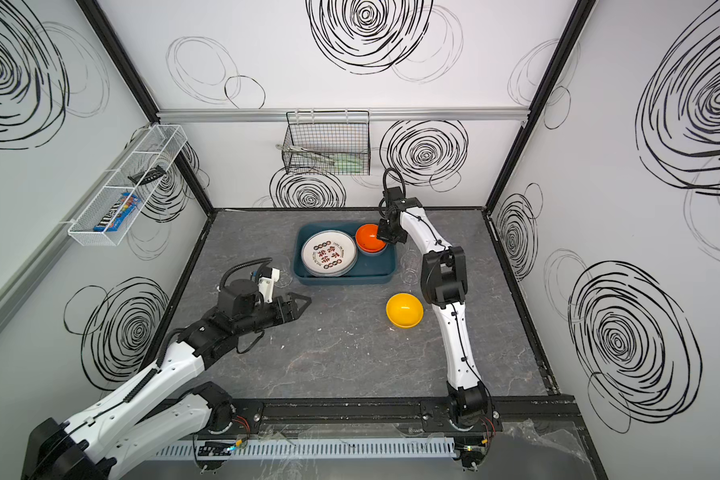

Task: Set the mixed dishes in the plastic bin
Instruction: 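Lower the orange bowl into the blue bowl and open the right gripper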

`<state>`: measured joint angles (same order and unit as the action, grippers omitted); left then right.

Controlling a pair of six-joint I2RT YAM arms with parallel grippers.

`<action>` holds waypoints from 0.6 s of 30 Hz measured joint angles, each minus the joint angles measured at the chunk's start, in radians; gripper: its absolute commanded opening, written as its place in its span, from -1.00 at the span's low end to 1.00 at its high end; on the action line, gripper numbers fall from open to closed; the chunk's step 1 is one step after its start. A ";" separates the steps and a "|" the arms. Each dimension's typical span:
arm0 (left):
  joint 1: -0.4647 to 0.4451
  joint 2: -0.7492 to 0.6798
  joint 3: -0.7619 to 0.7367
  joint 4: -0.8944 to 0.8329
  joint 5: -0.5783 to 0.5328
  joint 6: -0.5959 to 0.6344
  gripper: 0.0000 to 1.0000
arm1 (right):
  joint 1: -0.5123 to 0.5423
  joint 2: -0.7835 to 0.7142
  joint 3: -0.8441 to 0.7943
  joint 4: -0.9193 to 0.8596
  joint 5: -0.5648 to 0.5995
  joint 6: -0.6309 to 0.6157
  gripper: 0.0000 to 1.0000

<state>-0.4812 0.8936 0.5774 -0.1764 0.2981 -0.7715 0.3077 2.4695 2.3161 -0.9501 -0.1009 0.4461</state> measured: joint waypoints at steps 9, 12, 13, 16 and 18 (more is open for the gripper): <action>0.000 0.000 -0.001 0.000 0.006 -0.004 0.64 | 0.002 0.006 0.009 0.000 0.006 0.000 -0.95; 0.000 0.000 -0.003 0.002 0.008 -0.004 0.64 | 0.003 0.008 0.011 0.001 0.008 0.000 -0.94; 0.000 0.000 -0.004 0.002 0.008 -0.005 0.64 | 0.003 0.008 0.011 0.001 0.008 0.000 -0.93; 0.000 0.000 -0.008 0.006 0.010 -0.006 0.64 | 0.003 0.008 0.011 0.001 0.010 0.000 -0.92; 0.000 0.000 -0.009 0.007 0.012 -0.007 0.64 | 0.003 0.008 0.011 0.000 0.011 0.000 -0.91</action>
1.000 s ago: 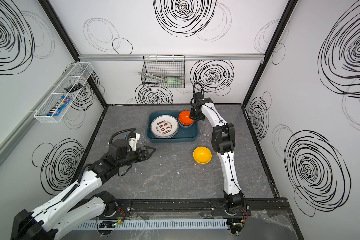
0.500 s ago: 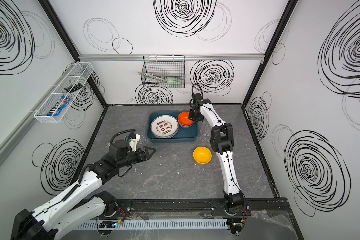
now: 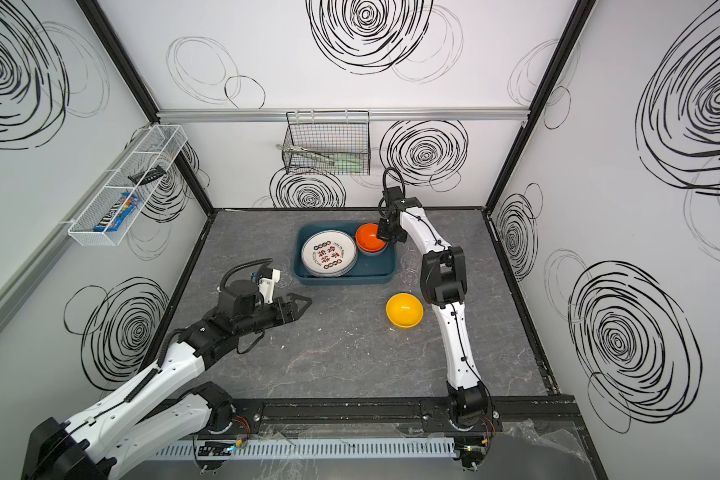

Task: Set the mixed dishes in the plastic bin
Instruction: 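Lower the orange bowl into the blue bowl and open the right gripper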

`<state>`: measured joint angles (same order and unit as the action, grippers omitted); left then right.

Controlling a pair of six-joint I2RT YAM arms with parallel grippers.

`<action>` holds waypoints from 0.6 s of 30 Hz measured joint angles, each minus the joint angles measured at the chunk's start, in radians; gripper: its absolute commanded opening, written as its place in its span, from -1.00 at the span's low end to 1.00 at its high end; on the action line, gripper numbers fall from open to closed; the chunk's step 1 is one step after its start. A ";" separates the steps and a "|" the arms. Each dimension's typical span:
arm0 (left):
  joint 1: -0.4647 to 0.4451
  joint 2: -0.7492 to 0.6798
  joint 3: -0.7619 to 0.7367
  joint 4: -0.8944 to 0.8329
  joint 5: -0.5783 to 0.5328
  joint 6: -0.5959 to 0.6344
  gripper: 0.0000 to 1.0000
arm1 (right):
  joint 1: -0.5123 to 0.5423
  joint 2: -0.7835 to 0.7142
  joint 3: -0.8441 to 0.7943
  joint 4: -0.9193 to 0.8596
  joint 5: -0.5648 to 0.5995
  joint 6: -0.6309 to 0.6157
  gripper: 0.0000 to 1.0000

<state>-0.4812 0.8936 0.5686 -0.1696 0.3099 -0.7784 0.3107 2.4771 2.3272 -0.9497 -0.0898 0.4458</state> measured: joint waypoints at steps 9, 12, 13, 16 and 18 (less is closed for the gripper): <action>0.000 0.000 -0.005 0.010 0.003 -0.002 0.64 | 0.005 0.000 0.000 0.000 0.017 -0.001 -0.73; 0.000 0.000 -0.008 0.011 0.003 -0.005 0.64 | 0.005 0.000 0.001 0.000 0.022 -0.002 -0.66; 0.000 0.000 -0.008 0.011 0.003 -0.005 0.64 | 0.005 0.000 0.002 0.000 0.023 -0.002 -0.65; 0.000 0.000 -0.008 0.011 0.003 -0.008 0.64 | 0.005 0.000 0.004 0.000 0.024 -0.002 -0.62; 0.000 0.000 -0.008 0.011 0.003 -0.008 0.64 | 0.006 0.000 0.004 0.000 0.024 -0.002 -0.60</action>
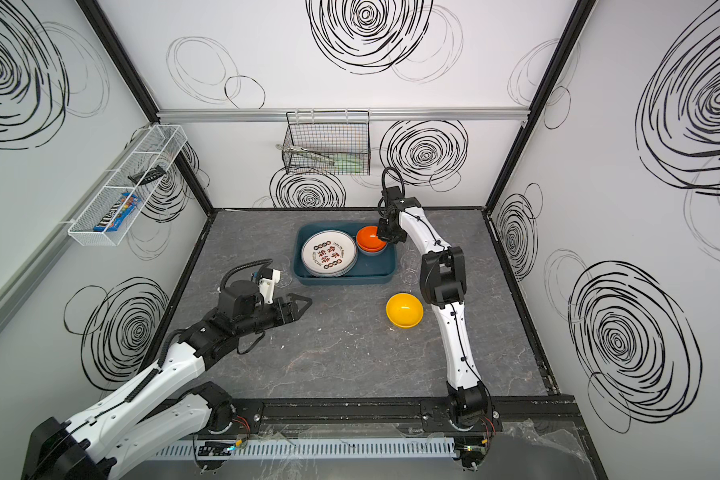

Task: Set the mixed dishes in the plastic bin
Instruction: 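Lower the orange bowl into the blue bowl and open the right gripper, then move the open right gripper back to the yellow bowl on the table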

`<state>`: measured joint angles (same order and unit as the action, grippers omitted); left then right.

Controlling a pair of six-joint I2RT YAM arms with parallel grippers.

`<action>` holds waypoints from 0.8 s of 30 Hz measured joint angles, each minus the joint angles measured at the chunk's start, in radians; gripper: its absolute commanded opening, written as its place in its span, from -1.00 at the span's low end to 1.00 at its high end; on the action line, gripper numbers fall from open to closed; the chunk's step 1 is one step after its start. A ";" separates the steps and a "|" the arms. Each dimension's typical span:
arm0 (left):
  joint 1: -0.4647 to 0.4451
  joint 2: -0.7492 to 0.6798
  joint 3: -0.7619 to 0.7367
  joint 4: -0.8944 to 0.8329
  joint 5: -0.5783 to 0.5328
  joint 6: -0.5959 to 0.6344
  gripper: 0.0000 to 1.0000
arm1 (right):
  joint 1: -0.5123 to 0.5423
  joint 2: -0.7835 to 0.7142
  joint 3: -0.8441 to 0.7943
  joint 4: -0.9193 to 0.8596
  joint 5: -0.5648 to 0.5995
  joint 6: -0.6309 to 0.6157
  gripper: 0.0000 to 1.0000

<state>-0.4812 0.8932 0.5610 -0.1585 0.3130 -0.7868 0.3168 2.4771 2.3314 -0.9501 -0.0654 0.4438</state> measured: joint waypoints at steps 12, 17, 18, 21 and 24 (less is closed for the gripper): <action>-0.002 -0.007 0.000 0.001 0.000 -0.007 0.64 | 0.014 -0.029 0.005 -0.006 0.035 -0.001 -0.50; -0.004 -0.013 0.000 0.002 0.000 -0.007 0.64 | 0.021 -0.078 0.006 -0.008 0.051 -0.005 -0.47; -0.005 -0.013 0.000 0.002 0.000 -0.007 0.65 | 0.024 -0.090 0.007 -0.009 0.053 -0.006 -0.47; -0.010 -0.013 0.000 0.002 0.000 -0.007 0.65 | 0.026 -0.115 0.014 -0.008 0.055 -0.008 -0.47; -0.016 -0.013 0.000 0.002 -0.001 -0.008 0.65 | 0.029 -0.124 0.016 -0.010 0.056 -0.008 -0.48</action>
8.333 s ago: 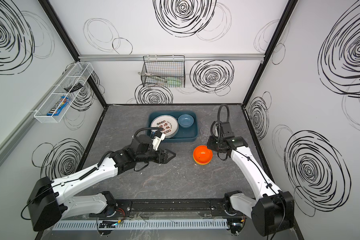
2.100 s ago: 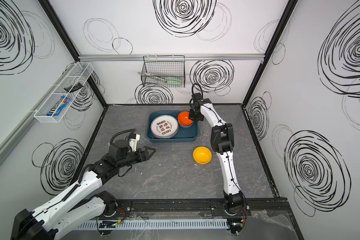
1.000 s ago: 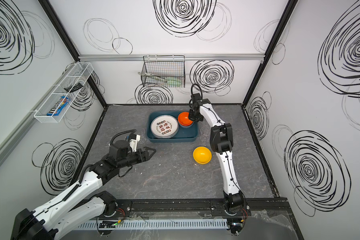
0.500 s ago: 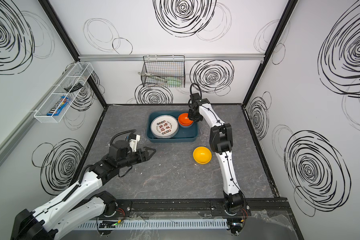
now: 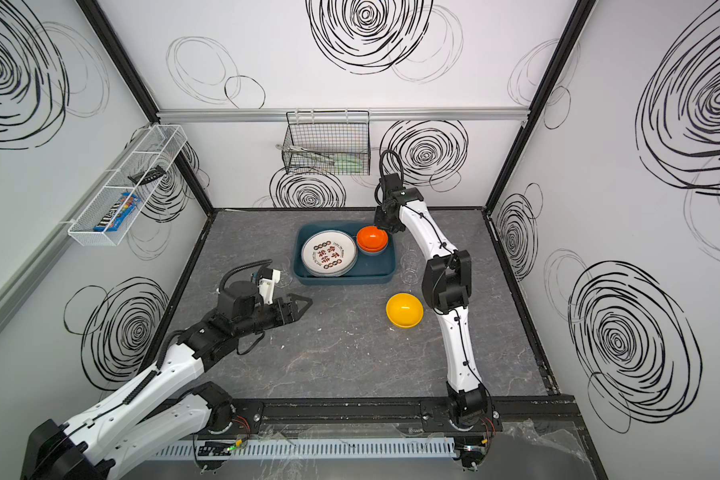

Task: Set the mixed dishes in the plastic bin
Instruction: 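Move the open right gripper back to the yellow bowl on the table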

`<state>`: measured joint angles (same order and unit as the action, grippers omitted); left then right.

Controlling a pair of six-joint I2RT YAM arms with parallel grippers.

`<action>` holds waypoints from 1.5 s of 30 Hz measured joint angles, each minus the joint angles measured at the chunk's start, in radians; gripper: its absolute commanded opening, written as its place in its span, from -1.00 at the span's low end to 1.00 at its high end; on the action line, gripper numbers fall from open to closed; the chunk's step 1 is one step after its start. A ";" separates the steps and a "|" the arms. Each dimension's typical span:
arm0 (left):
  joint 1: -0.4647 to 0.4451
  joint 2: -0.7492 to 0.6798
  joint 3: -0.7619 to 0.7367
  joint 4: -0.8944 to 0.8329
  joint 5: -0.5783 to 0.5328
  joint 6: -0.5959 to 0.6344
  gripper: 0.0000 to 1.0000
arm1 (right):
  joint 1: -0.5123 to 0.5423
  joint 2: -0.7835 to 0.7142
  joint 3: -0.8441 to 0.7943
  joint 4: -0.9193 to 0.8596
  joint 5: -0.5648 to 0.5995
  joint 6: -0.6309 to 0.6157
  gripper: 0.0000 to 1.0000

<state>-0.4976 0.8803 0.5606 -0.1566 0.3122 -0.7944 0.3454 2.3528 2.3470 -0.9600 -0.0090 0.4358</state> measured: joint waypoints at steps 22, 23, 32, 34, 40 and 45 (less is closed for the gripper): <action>-0.105 0.064 0.033 0.024 0.000 0.036 0.65 | 0.077 -0.663 -0.749 0.189 -0.046 0.005 -0.29; -0.112 0.073 0.041 0.025 0.000 0.042 0.66 | 0.073 -0.696 -0.793 0.201 -0.054 0.005 -0.28; -0.191 0.161 0.128 0.023 -0.008 0.098 0.66 | 0.011 -0.942 -1.138 0.248 -0.129 0.005 -0.21; -0.212 0.179 0.147 0.021 -0.012 0.111 0.66 | -0.013 -1.001 -1.198 0.253 -0.137 0.005 -0.20; -0.262 0.230 0.191 0.019 -0.018 0.146 0.66 | -0.088 -1.152 -1.363 0.254 -0.132 0.009 -0.13; -0.296 0.267 0.208 0.016 -0.019 0.164 0.66 | -0.129 -1.199 -1.455 0.246 -0.128 0.019 -0.13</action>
<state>-0.7937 1.1469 0.7689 -0.1406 0.2928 -0.6308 0.2169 1.1542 0.8917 -0.7136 -0.1368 0.4553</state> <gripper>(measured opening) 0.828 0.435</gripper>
